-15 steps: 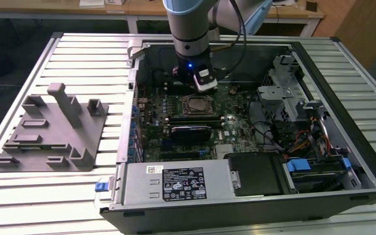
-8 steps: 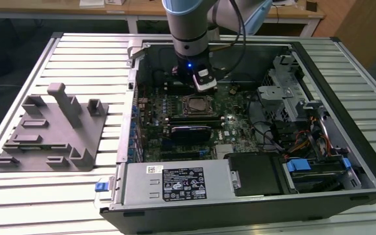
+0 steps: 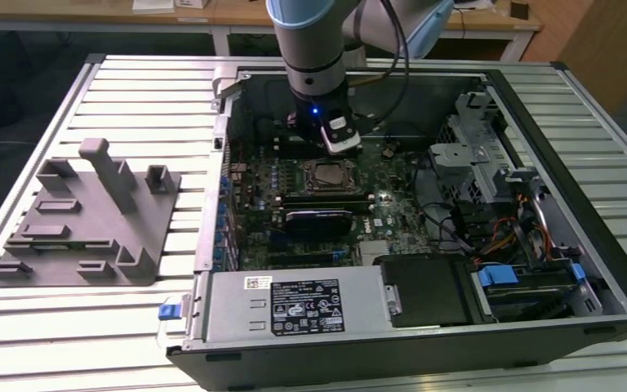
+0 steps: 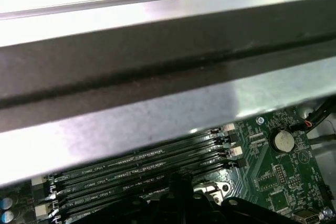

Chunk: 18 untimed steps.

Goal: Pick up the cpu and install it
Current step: 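Install the first cpu locking lever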

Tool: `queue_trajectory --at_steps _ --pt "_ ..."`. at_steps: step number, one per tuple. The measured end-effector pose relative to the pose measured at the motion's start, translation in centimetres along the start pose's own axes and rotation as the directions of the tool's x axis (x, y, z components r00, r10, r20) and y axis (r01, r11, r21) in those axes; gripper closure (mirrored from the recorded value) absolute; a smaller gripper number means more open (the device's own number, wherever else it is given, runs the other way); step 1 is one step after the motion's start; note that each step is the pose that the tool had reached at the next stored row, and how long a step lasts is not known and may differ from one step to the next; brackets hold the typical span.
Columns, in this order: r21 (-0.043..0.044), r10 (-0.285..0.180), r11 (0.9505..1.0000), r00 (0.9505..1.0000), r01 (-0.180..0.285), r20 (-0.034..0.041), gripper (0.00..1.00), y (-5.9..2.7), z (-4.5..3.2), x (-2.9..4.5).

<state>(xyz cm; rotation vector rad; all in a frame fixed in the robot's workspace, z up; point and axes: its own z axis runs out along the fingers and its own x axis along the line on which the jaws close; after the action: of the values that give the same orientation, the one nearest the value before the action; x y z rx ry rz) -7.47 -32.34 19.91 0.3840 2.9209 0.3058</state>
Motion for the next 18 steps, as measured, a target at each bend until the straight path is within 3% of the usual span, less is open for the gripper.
queue_trajectory --at_steps 6,13,18 --pt "-0.0005 0.000 1.0000 1.0000 0.000 0.0018 0.89 -0.06 -0.06 0.47" --pt "-0.0018 -0.002 1.0000 0.9999 0.002 0.0113 0.89 -0.03 0.08 0.55" --pt "-0.0001 -0.002 1.0000 0.9999 0.002 0.0126 0.89 -0.05 0.09 0.56"
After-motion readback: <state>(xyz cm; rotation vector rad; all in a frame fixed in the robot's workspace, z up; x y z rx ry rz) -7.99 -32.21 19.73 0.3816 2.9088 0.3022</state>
